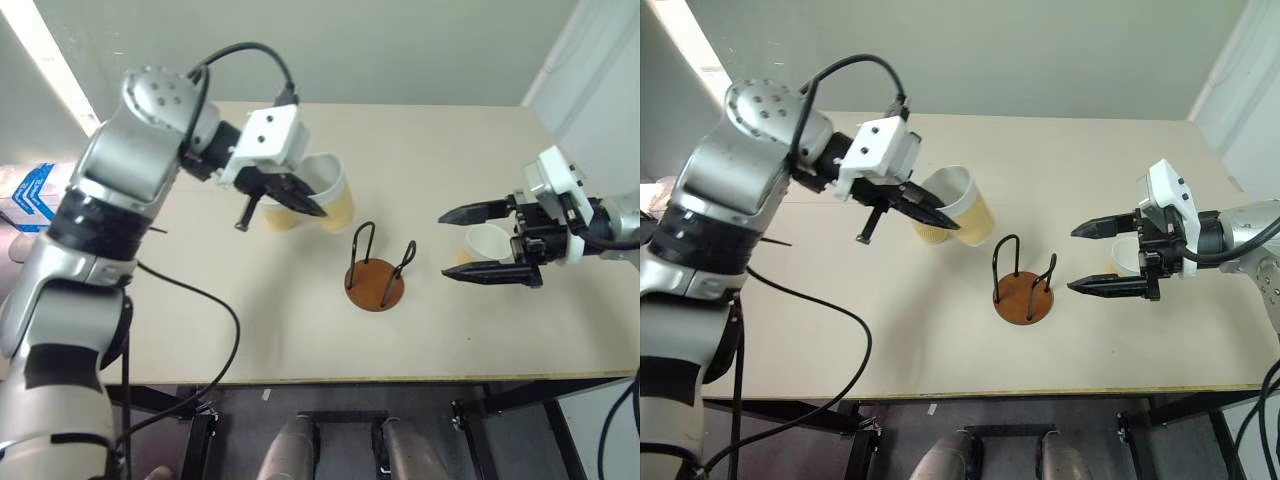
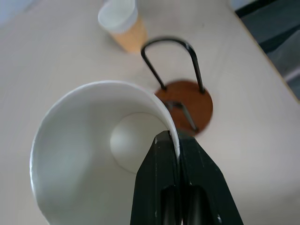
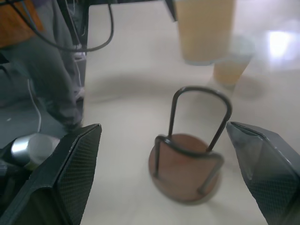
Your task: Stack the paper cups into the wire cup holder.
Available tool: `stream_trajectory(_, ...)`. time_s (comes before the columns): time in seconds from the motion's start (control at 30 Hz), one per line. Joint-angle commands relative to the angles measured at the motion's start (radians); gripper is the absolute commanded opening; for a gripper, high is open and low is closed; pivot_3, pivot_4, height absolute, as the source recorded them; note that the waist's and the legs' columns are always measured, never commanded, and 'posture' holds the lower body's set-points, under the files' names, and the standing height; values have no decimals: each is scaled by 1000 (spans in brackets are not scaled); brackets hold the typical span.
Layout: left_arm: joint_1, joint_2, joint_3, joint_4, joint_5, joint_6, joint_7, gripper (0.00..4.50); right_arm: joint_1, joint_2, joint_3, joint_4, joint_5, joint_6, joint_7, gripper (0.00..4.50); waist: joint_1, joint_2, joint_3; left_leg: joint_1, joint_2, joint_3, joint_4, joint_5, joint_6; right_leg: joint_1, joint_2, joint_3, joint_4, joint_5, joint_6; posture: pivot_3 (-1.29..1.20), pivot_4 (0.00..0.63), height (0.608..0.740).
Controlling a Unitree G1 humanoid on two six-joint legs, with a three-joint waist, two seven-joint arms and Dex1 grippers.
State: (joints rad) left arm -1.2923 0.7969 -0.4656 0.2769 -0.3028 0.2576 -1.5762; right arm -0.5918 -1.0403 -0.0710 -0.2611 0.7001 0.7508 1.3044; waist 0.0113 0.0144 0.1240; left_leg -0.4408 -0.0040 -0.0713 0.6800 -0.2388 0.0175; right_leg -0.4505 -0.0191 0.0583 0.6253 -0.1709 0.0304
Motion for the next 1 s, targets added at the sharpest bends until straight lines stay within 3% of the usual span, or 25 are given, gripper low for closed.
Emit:
stream_trajectory(0.03,-86,-35,-44,72,-30,-81,-38,25,33,-40,-84,-63,33,14,-13,4500,1,0,0,-1,0,0,0,0,0,0,0,0,0,1,4,0,150,740)
stream_trajectory(0.17,-179,-139,-108,182,-50,-175,-38,25,92,-74,-181,-82,39,23,-48,4500,5,0,0,-1,0,1,1,-2,2,0,-1,0,-1,2,11,0,150,740)
stream_trajectory(0.33,-226,-195,-161,264,-72,-257,-38,25,114,-52,-263,-129,95,52,-125,4500,5,0,0,-3,-1,1,2,-3,4,0,-1,0,-1,2,15,0,150,740)
stream_trajectory(0.8,-241,-237,-342,309,-118,-371,-38,25,277,-36,-417,-270,196,85,-275,4500,15,1,1,-4,-1,2,5,-5,7,4,-2,0,-7,2,24,0,150,740)
stream_trajectory(1.0,-209,-307,-331,351,-51,-397,-38,25,299,-38,-426,-282,196,71,-298,4500,20,1,1,-5,-1,2,8,-7,11,8,-2,0,-13,5,27,0,150,740)
